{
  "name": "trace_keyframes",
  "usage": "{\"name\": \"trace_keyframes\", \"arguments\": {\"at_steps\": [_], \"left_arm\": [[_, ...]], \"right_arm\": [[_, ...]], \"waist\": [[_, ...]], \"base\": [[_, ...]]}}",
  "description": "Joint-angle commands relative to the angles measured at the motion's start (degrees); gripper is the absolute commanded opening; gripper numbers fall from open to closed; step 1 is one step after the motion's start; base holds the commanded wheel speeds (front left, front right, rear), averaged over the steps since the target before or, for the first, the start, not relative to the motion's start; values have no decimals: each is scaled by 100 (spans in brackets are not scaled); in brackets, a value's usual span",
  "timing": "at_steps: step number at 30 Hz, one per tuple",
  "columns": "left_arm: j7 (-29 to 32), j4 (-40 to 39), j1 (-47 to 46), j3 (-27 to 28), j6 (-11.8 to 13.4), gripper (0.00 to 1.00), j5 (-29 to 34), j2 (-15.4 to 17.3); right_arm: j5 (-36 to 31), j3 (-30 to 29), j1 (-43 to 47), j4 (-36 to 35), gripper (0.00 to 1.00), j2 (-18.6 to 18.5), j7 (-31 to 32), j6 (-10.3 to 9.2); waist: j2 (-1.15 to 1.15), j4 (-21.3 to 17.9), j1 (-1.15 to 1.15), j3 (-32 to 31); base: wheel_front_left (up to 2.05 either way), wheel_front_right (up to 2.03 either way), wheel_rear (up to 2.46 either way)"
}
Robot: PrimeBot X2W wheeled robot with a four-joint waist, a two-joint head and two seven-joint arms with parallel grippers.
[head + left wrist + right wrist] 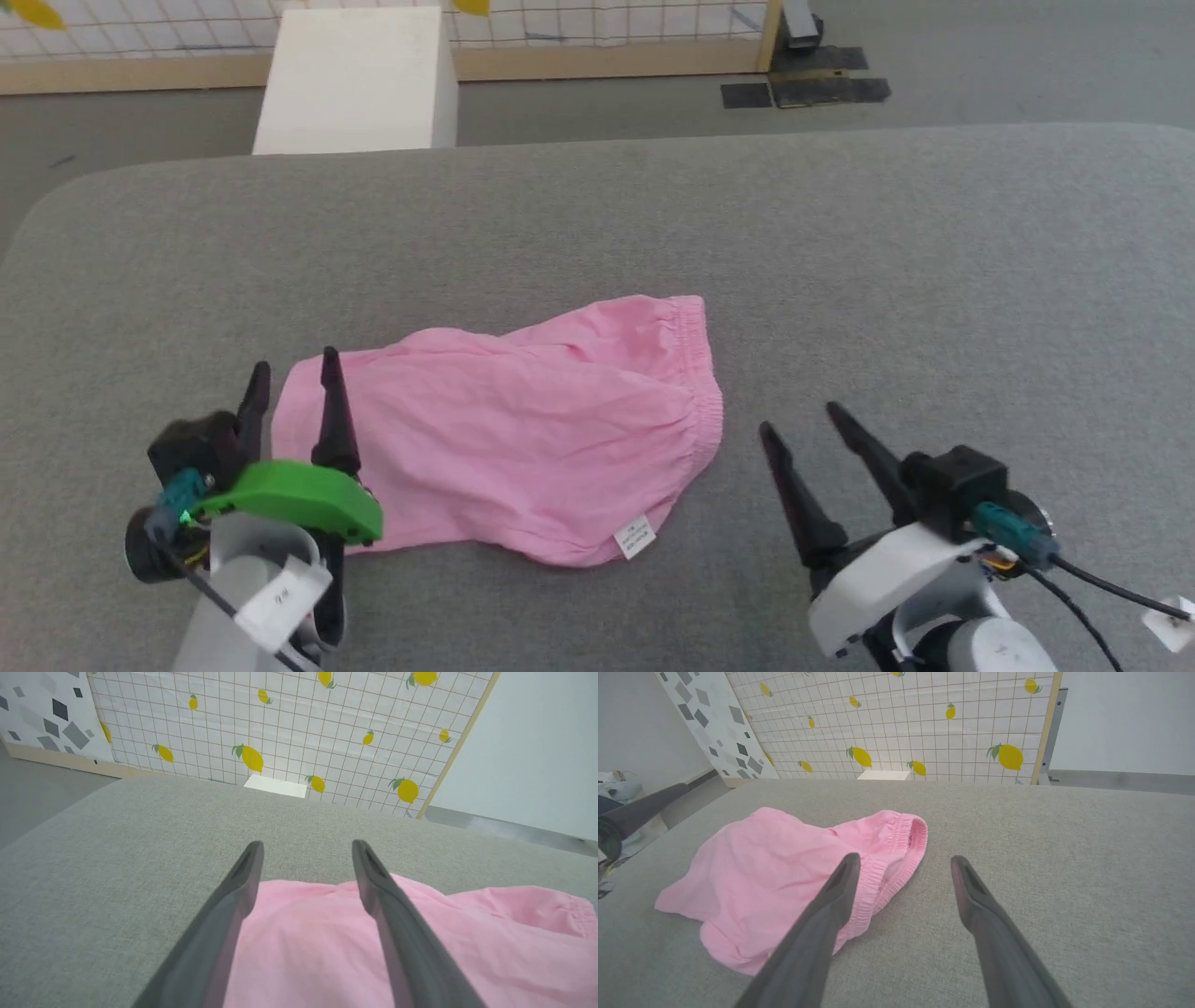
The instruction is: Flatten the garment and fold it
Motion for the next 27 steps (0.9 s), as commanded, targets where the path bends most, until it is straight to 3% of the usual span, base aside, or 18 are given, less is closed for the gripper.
{"name": "trace_keyframes", "arguments": {"at_steps": [1, 9, 18, 19, 20, 21, 27], "left_arm": [[-131, -142, 132, 21, -66, 100, -35, -52], [-261, -1109, 614, 67, -236, 100, 180, -422], [-263, -1562, 711, 40, -329, 100, 332, -545], [-263, -1573, 710, 50, -327, 100, 331, -547], [-263, -1586, 713, 47, -315, 100, 318, -549], [-264, -1600, 715, 40, -299, 100, 294, -550], [-264, -1646, 801, 37, -203, 100, 198, -552]], "right_arm": [[3, 91, -6, 14, 100, 8, 98, -8], [466, 206, -436, 533, 100, 8, 1234, -8], [599, 86, -1114, 1152, 100, 8, 2000, -8], [628, 75, -1149, 1189, 80, 8, 2023, -8], [646, 68, -1187, 1218, 36, 8, 2038, -8], [641, 67, -1216, 1220, 0, 8, 2021, -8], [635, -5, -1200, 1109, 0, 8, 1958, -8]], "waist": [[0, 192, 0, -40], [0, 628, 0, 84], [0, 977, 0, 251], [0, 993, 0, 257], [0, 1006, 0, 261], [0, 1013, 0, 262], [0, 939, 0, 177]], "base": [[0, 0, 0], [0, 0, 0], [0, 0, 0], [0, 0, 0], [0, 0, 0], [0, 0, 0], [0, 0, 0]]}}
